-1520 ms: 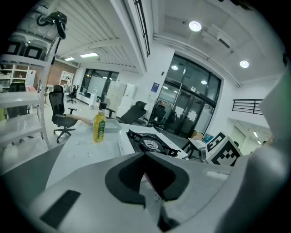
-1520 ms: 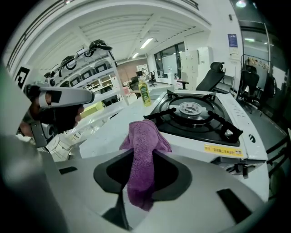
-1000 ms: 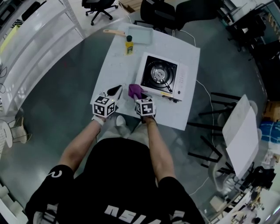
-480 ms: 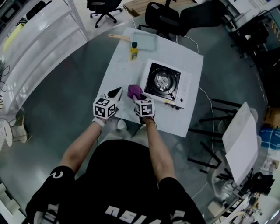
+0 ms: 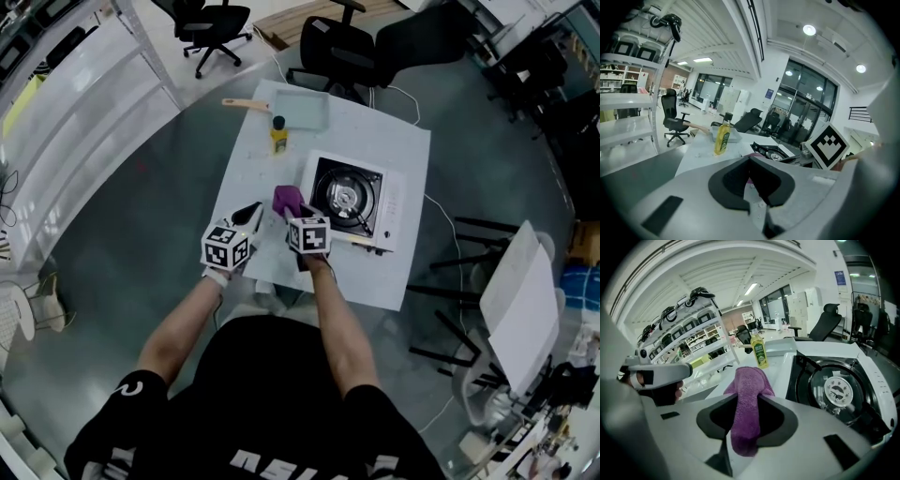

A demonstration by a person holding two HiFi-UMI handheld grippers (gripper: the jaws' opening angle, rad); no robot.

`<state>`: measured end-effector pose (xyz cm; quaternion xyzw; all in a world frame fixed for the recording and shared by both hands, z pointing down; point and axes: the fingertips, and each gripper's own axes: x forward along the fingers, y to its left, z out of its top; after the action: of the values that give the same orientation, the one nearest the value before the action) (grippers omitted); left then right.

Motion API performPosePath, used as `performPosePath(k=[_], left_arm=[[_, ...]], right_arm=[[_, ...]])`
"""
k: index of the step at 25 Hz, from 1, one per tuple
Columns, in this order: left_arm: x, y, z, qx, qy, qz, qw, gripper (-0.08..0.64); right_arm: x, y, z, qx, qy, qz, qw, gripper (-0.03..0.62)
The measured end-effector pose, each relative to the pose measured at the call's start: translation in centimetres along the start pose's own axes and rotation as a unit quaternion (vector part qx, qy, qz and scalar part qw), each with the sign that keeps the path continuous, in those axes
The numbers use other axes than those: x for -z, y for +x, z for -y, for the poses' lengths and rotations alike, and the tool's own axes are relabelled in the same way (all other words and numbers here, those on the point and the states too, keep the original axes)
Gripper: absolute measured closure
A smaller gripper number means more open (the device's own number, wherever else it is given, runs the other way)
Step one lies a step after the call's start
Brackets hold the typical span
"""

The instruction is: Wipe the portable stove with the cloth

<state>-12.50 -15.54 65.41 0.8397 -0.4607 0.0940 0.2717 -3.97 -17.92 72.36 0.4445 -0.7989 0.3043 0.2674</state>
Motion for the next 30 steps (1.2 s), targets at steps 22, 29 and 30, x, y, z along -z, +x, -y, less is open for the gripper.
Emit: performPosePath(k=[22, 29, 30], left_arm=[[-3.1, 6.6, -2.0, 0.001, -0.010, -0.005, 0.9999, 0.561], [-4.0, 8.0, -1.3, -0.002, -0.011, -0.002, 0.9999, 0.561], [-4.2, 8.2, -1.2, -0.003, -0.012, -0.001, 0.9999, 0.561]], right_arm=[[-7.7, 3.8, 8.6, 0.060, 0.056, -0.027, 0.996, 0.486], [-11.2, 4.8, 9.0, 0.036, 0.032, -0.015, 0.999, 0.486], [-12.4, 4.8, 9.4, 0.036, 0.030, -0.006, 0.999, 0.486]])
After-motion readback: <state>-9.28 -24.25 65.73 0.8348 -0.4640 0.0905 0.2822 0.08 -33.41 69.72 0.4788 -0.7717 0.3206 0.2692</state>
